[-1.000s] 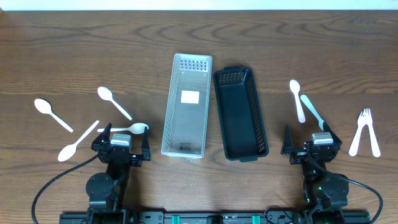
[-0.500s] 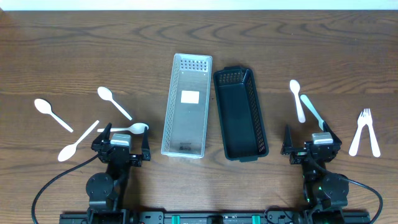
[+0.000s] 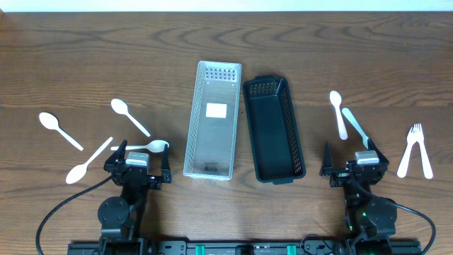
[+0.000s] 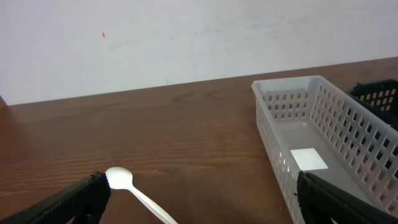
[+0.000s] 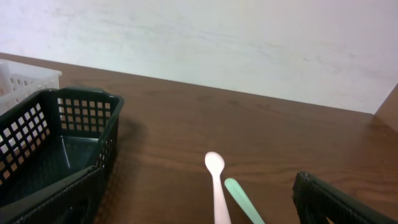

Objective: Pack container

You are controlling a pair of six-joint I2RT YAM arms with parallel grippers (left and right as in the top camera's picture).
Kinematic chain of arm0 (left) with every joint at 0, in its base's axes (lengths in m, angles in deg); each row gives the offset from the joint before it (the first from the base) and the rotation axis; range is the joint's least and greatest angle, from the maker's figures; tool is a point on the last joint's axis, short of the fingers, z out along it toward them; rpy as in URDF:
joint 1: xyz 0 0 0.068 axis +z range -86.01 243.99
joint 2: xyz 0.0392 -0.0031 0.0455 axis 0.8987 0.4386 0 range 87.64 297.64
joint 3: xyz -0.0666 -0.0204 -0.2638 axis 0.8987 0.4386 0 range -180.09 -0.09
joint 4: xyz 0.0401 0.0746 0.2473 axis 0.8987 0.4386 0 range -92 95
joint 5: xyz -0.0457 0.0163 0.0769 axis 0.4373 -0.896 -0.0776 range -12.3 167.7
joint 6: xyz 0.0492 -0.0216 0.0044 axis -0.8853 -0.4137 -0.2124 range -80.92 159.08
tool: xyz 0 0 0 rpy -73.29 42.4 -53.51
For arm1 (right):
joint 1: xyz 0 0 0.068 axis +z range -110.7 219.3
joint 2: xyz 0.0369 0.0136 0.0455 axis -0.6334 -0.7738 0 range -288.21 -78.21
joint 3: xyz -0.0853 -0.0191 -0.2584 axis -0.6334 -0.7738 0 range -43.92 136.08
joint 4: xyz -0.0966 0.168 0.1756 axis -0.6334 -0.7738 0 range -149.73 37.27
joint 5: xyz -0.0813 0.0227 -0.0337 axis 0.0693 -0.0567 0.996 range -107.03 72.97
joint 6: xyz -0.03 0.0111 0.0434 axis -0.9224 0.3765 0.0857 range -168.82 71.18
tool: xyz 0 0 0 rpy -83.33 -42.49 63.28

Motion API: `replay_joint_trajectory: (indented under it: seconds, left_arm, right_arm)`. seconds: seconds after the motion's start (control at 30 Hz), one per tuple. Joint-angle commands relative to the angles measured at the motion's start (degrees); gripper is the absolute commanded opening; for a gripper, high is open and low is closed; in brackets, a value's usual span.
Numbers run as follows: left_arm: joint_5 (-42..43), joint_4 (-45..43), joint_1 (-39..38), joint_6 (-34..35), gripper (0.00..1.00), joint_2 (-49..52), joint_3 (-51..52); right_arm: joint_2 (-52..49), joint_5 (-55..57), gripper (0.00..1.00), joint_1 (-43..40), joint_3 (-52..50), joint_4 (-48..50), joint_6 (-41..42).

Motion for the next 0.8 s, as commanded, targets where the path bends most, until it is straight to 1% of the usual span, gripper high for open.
replay_joint_trajectory:
  seconds: [0.0,0.43,0.63,0.67,0.77]
  left_arm:
    - [1.64,0.98,-0.17,-0.98,0.98,-0.39,1.51]
    - [1.64,0.98,-0.17,-0.98,0.98,-0.39,1.51]
    - [1.64,0.83,-0.17,-0.98,0.98,-0.39,1.51]
    - [1.64,0.81,-0.17,-0.98,0.98,-0.39,1.51]
    - [2.10,0.31,-0.17,0.81,0.98,-0.39,1.51]
  right_arm:
    - [0.35,-0.24,0.99,0.50,-0.11,-0.26,-0.76]
    - [0.37,-1.14,0.99,0.46,-0.11,0.50,-0.50]
    - [0.26,-2.12,0.99,0.46,-0.11,-0.46,14.19]
    - [0.20,-3.19,0.99,0.44,-0.11,-0.48,15.54]
    - [-0.17,-6.86,0.99,0.44,-0.09,-0.20,15.80]
